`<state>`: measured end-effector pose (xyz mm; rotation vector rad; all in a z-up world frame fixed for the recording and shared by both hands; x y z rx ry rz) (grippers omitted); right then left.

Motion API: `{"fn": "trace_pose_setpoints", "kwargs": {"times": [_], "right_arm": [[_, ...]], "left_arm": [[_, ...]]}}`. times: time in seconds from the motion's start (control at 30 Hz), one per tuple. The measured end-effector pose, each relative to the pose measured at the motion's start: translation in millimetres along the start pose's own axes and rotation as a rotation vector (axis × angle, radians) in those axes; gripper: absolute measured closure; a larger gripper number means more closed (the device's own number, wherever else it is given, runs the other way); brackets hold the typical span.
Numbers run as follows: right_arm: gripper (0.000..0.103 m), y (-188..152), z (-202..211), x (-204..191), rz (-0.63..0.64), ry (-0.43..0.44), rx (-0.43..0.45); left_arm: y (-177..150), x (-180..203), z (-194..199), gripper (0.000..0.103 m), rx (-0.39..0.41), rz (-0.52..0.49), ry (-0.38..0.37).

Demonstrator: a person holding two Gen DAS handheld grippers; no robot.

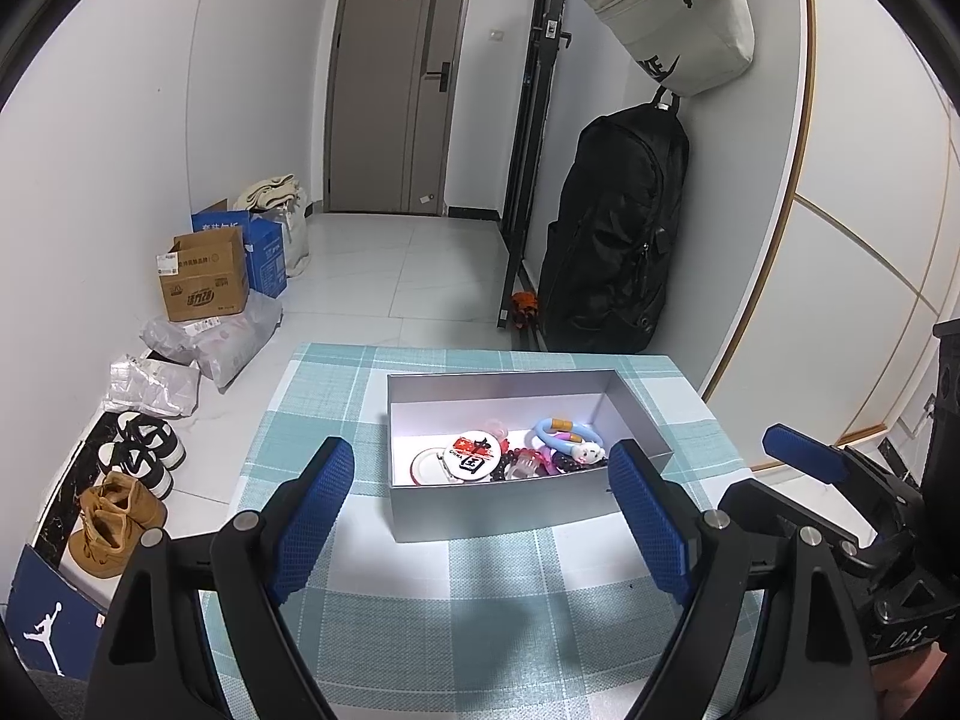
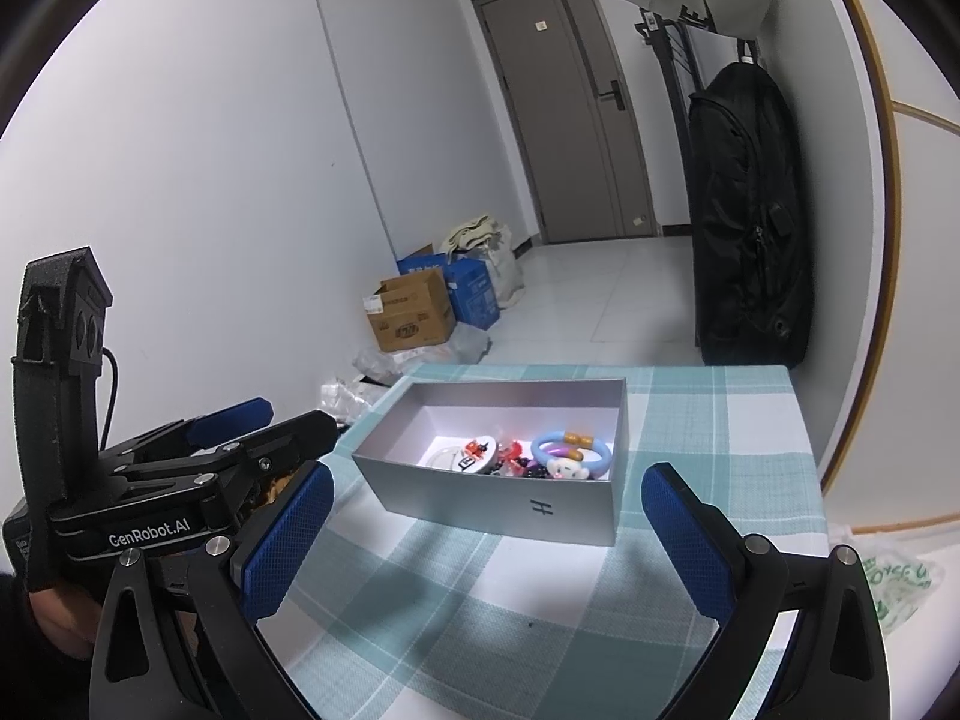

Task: Organize jewelry

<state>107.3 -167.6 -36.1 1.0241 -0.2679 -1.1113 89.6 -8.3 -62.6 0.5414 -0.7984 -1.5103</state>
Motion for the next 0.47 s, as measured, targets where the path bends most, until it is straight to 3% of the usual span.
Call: {"fn": "trace_pose_setpoints", "kwargs": {"times": [0.47], "right_arm": [[0.000, 0.8, -1.2, 1.6, -0.004, 0.000, -0.002]], "left_arm": [[0.9, -2.6, -6.2, 0.019, -0.014, 0.024, -0.001]]}}
Point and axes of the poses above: each gripper's, at about its wrist camera, not at the fingertips, and z roughly against the way its jaws point, x to its right, y to its top, the point moved 8 cm from there along -z, roughly the way its jaws point, and after that the axes turned 6 degrees about -x, right-handed, at the moved point
